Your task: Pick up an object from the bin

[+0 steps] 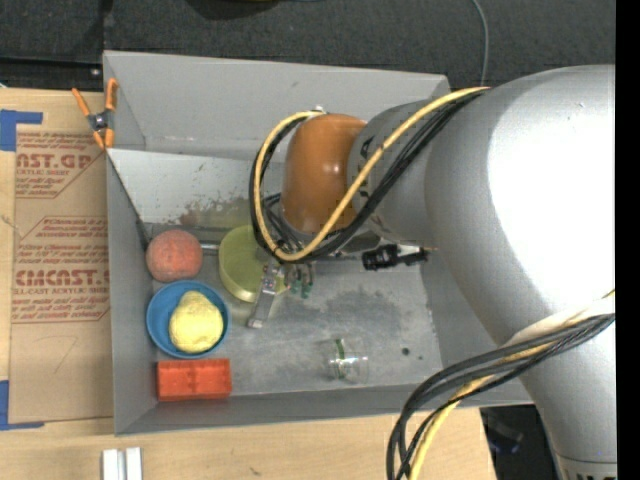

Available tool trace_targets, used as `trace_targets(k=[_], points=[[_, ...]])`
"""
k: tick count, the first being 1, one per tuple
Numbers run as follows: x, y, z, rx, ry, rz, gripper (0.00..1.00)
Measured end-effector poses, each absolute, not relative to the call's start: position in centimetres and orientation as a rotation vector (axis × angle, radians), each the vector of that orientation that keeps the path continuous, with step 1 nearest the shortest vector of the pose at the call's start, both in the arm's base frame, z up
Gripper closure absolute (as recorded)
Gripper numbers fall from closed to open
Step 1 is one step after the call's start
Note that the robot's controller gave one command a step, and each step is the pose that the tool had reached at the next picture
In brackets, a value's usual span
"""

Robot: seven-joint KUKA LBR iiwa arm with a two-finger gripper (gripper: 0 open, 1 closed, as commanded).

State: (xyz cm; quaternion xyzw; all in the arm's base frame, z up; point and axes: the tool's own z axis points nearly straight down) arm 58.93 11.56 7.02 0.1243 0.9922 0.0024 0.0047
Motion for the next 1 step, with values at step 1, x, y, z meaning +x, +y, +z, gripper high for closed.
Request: trace_targets(k=[1], points=[[50.46,23.45,7.91,-0.497,3.063,-0.011,1.0]])
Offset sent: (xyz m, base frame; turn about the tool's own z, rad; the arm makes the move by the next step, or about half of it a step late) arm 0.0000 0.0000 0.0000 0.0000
